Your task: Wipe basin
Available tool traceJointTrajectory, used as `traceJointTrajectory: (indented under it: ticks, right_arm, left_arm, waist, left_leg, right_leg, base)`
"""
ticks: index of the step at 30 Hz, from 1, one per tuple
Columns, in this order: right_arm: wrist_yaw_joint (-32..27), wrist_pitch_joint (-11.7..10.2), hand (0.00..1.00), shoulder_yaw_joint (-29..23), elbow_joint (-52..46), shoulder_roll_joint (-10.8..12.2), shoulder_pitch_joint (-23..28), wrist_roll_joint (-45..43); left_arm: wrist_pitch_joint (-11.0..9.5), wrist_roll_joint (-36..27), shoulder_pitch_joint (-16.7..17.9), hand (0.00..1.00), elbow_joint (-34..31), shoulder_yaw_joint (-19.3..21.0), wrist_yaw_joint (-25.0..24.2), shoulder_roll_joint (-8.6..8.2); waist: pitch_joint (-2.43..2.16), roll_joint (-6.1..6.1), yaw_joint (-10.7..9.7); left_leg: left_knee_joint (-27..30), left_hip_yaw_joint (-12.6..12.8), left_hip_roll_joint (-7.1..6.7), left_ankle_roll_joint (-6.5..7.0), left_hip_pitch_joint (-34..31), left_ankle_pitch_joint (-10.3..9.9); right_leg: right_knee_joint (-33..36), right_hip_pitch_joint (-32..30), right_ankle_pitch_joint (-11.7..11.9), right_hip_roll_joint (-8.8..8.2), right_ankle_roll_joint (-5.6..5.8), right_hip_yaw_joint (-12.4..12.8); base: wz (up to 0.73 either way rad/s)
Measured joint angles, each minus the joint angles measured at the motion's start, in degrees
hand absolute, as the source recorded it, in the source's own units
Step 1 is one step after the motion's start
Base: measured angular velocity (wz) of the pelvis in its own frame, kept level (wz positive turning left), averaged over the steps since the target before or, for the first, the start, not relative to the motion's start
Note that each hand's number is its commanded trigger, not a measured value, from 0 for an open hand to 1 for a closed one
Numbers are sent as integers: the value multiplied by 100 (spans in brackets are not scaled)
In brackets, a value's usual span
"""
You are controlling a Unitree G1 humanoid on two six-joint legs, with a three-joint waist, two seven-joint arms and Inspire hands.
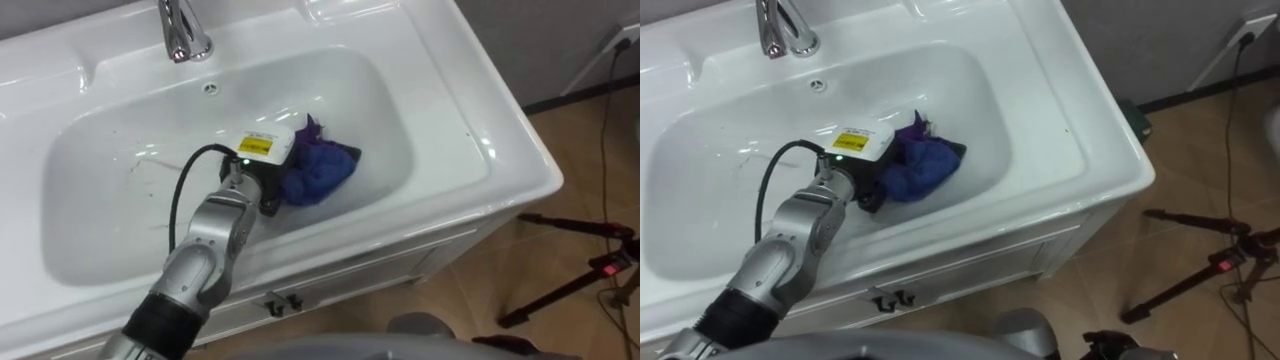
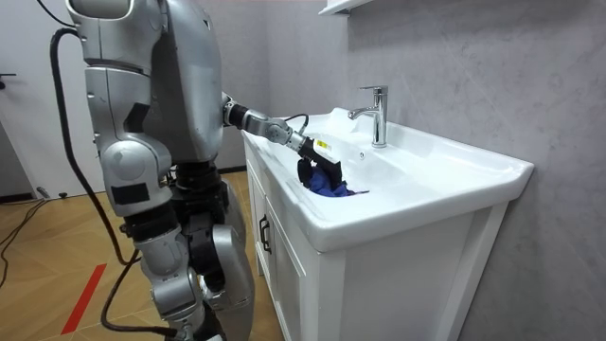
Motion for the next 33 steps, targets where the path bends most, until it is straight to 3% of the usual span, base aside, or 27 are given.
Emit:
traceJointTrajectory:
  ticks: [6,12,18,21,27,33]
  right_arm:
    - [-4,0,0,41,1,40,3,2]
    - [-2,57,0,32,27,43,52,-76]
    - [-10,226,0,-1,44,50,75,-165]
    - [-91,322,0,-93,-15,54,72,-224]
    - [-107,432,0,-221,-46,102,148,-202]
    - [-143,656,0,-435,-31,116,161,-206]
  left_arm:
    - [6,0,-91,100,1,-147,-12,0]
    - [12,12,-94,100,47,-140,-2,2]
    - [24,0,-308,100,537,-89,63,-30]
    - [21,-5,-384,100,796,69,178,-105]
    - [-8,9,-583,100,1375,501,419,-148]
    - [13,26,-855,100,1892,988,692,-111]
  waist:
    - [-2,3,-2]
    - [-1,1,-1]
    - [5,-5,4]
    - [6,-4,12]
    - [18,-72,24]
    - [-19,-43,47]
  left_leg:
    - [50,9,4,0,2,0]
    - [128,171,38,1,10,-1]
    - [170,316,105,35,134,-26]
    - [168,316,123,35,154,-26]
    - [169,610,290,51,174,-40]
    - [500,757,509,18,-249,-64]
  right_leg:
    - [6,11,3,3,1,35]
    - [44,1,4,12,-2,110]
    - [68,58,11,81,-20,237]
    - [98,46,7,110,-27,311]
    - [104,-36,82,256,-114,442]
    - [215,-458,201,397,-239,574]
  base:
    - [-2]
    - [-6]
    - [-10]
    - [-6]
    - [-15]
    - [-18]
